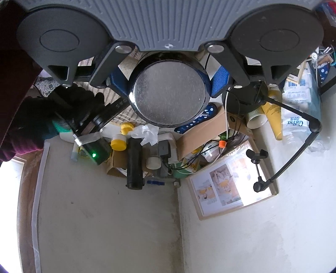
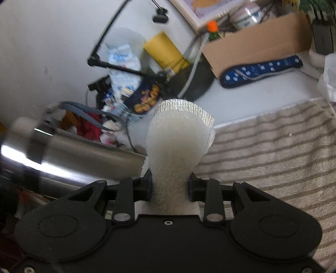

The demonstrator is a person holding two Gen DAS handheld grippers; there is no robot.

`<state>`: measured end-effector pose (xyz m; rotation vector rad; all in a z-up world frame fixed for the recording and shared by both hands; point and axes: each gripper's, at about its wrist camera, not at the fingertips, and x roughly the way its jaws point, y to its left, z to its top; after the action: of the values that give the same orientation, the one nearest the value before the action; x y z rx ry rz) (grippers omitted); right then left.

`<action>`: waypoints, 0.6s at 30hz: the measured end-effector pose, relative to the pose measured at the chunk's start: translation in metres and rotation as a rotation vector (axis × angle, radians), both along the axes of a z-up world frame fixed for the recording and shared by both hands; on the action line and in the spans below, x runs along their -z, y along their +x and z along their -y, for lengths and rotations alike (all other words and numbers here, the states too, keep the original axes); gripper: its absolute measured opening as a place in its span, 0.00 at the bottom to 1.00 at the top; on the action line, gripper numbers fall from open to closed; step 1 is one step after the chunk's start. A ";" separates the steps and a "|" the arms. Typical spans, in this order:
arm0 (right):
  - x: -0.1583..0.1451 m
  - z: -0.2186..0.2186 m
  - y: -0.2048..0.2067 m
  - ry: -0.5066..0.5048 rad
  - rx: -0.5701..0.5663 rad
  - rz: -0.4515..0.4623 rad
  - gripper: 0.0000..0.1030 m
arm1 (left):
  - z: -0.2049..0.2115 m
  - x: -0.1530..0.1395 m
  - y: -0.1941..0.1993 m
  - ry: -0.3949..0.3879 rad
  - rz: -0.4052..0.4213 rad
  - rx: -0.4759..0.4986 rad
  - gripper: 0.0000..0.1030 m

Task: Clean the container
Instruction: 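Lift the tumbler with the left gripper while the right gripper wipes its lid with the cloth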

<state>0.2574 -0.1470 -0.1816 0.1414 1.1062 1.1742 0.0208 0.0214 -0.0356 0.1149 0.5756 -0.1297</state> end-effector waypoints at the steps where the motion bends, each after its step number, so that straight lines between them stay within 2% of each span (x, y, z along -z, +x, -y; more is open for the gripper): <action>1: 0.004 -0.001 0.001 -0.014 -0.006 0.008 0.29 | 0.000 0.000 0.000 0.000 -0.002 -0.003 0.80; 8: 0.032 -0.007 0.003 -0.086 -0.024 0.082 0.28 | 0.005 -0.002 0.003 0.009 -0.014 -0.018 0.80; 11: 0.034 -0.001 0.010 -0.045 -0.018 0.023 0.29 | 0.007 -0.003 0.005 0.022 -0.018 -0.003 0.80; 14: 0.033 0.005 0.019 0.022 -0.017 -0.074 0.29 | 0.009 -0.004 0.008 0.045 -0.028 0.032 0.80; 18: 0.029 0.010 0.021 0.067 -0.020 -0.147 0.29 | 0.012 -0.005 0.011 0.072 -0.037 0.073 0.80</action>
<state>0.2788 -0.1568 -0.2107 0.2731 1.1997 1.2349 0.0322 0.0093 -0.0304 0.2038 0.6134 -0.1826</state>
